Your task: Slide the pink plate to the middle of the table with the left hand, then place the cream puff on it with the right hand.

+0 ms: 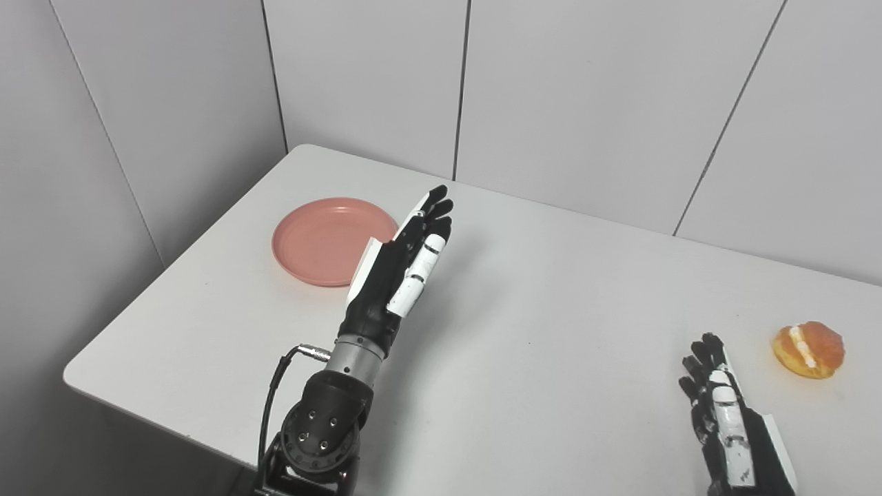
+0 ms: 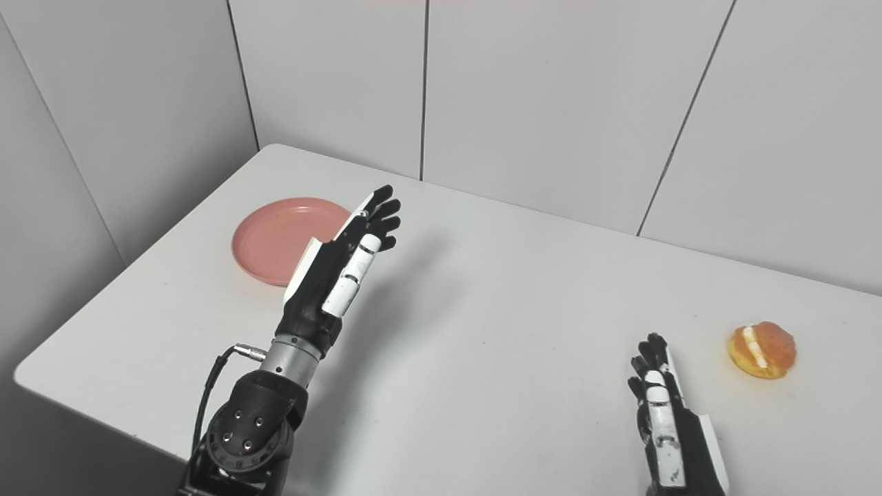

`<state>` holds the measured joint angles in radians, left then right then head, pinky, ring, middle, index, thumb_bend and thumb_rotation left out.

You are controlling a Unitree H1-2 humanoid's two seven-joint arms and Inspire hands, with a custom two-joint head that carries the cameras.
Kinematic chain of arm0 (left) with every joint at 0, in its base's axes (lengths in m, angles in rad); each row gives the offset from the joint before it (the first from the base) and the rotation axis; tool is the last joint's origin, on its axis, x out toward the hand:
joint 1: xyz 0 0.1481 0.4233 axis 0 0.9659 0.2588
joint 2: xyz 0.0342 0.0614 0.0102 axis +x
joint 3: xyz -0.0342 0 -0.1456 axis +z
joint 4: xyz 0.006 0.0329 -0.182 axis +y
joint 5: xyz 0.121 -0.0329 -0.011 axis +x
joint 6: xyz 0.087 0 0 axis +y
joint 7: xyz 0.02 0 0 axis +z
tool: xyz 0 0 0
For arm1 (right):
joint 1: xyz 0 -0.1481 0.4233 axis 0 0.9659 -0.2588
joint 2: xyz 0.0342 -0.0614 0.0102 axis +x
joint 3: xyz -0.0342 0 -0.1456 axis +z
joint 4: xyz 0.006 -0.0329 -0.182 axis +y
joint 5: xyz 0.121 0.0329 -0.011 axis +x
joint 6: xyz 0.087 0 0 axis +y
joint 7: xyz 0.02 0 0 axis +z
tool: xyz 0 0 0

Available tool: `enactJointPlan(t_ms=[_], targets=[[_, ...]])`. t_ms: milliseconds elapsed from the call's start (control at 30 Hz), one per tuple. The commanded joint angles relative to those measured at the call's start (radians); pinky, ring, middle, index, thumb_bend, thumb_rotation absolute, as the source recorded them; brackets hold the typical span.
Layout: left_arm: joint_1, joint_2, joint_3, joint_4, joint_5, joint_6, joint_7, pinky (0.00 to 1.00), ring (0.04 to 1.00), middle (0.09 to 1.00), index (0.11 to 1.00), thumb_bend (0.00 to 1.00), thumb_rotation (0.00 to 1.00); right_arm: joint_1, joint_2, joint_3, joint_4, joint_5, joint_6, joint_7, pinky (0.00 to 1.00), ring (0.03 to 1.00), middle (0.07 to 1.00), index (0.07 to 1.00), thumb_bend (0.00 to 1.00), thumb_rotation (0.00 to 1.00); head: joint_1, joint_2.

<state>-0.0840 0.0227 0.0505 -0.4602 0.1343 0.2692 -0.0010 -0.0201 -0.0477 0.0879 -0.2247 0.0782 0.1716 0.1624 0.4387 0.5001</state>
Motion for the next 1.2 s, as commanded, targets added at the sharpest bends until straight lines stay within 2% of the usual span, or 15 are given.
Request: enactJointPlan(t_ms=[0,167,300,433,600,800,900,1167], targets=[[-0.051,0.027,0.024,-0.010,-0.009,-0.005,0.012,0.92,0.925,0.937,0.922,0.43,0.95,-0.022,0.006,-0.002,-0.027,0.011,-0.020,0.000,1.00,1.000,1.000,1.000,0.04,1.00,-0.001,0.001],[-0.088,0.056,0.084,0.040,-0.052,-0.055,0.019,0.92,0.913,0.935,0.923,0.44,0.98,-0.023,0.006,-0.002,-0.021,0.012,-0.026,0.001,1.00,1.000,1.000,1.000,0.04,1.00,0.000,0.002],[-0.118,0.076,0.115,0.060,-0.068,-0.060,0.029,0.91,0.910,0.930,0.917,0.45,0.98,-0.024,0.004,-0.001,-0.018,0.010,-0.033,0.003,1.00,1.000,1.000,1.000,0.03,1.00,0.000,0.002],[-0.152,0.094,0.149,0.082,-0.097,-0.082,0.042,0.93,0.918,0.930,0.913,0.40,0.92,-0.025,0.007,-0.003,-0.019,0.015,-0.019,0.002,1.00,1.000,1.000,1.000,0.04,1.00,0.001,0.001],[-0.190,0.108,0.194,0.097,-0.119,-0.058,0.064,0.90,0.893,0.907,0.886,0.39,0.99,-0.023,0.006,-0.001,-0.016,0.005,-0.032,0.000,1.00,1.000,1.000,1.000,0.04,1.00,0.001,-0.001],[-0.228,0.130,0.244,0.137,-0.142,-0.061,0.091,0.87,0.870,0.888,0.859,0.40,1.00,-0.023,0.004,0.001,-0.015,0.004,-0.031,0.004,1.00,1.000,1.000,1.000,0.04,1.00,0.002,0.000],[-0.247,0.141,0.267,0.160,-0.141,-0.060,0.109,0.83,0.851,0.867,0.840,0.37,0.98,-0.024,0.005,0.000,-0.011,0.007,-0.035,0.006,1.00,1.000,1.000,1.000,0.04,1.00,0.001,0.000],[-0.277,0.221,0.296,0.246,-0.147,-0.063,0.101,0.86,0.878,0.888,0.864,0.38,1.00,-0.023,0.005,-0.001,-0.012,0.001,-0.033,0.002,1.00,1.000,1.000,1.000,0.04,1.00,0.002,0.000]])
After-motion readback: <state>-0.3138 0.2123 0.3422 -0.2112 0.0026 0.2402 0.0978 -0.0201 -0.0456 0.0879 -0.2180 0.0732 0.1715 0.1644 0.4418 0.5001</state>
